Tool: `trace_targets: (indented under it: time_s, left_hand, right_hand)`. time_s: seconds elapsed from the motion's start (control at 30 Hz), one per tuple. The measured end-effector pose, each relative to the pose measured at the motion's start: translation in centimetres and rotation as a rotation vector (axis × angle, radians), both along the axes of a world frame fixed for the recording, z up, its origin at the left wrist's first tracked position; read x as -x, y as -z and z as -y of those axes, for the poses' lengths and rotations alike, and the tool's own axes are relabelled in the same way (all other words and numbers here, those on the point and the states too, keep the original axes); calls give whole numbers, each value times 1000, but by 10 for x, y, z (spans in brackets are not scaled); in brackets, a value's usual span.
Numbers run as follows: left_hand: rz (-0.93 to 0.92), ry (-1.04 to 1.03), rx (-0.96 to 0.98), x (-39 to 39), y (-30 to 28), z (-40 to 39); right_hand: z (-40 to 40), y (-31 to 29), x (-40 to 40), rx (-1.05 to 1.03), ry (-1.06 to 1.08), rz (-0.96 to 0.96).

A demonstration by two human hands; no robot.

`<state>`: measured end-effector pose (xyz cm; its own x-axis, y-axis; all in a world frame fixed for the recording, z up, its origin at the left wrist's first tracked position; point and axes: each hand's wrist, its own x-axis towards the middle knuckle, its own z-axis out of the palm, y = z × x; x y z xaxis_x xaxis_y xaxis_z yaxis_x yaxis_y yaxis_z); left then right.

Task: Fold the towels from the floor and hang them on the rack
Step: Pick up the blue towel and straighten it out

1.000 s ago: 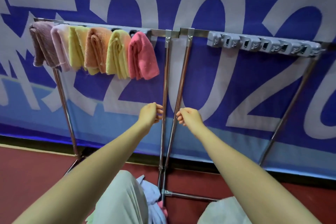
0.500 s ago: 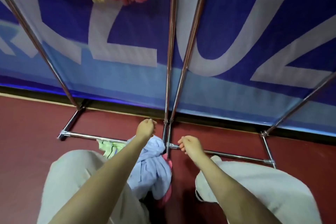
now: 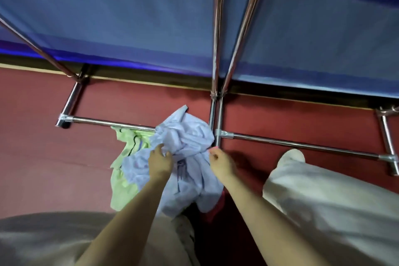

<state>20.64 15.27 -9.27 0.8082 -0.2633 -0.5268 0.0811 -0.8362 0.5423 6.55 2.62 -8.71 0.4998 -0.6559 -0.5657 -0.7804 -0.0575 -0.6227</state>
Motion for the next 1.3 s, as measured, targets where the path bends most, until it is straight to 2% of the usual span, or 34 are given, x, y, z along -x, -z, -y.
trace_targets:
  time_s: [0.1, 0.17, 0.27, 0.33, 0.4, 0.57, 0.63, 0.77, 0.9, 1.07, 1.2, 1.3]
  left_hand:
    - [62, -32, -1, -22, 25, 7]
    - [-18, -52, -7, -33, 39, 13]
    - [-167, -24, -105, -39, 55, 18]
    - [-192, -17, -168, -37, 56, 19]
    - [-98, -25, -169, -33, 48, 18]
    - [154, -1, -13, -36, 6, 25]
    - [219, 76, 57, -40, -23, 35]
    - [367, 404, 211, -37, -98, 54]
    - [491, 580, 451, -14, -188, 64]
    - [489, 587, 709, 40, -284, 41]
    - [338, 450, 863, 84, -324, 19]
    - [141, 289, 982, 114, -334, 9]
  right_hand:
    - [8, 28, -34, 86, -217, 33]
    - [12, 44, -50, 126, -346, -17]
    - [20, 72, -62, 78, -366, -83]
    - [20, 84, -60, 40, -420, -160]
    - [16, 88, -55, 42, -416, -204]
    - [18, 74, -33, -48, -224, -119]
    - [21, 54, -24, -33, -223, -88]
    - [32, 1, -17, 11, -66, 77]
    - [45, -84, -15, 43, 40, 281]
    - [41, -207, 20, 85, 170, 557]
    - [22, -276, 67, 139, 61, 656]
    - [-2, -293, 101, 229, -67, 621]
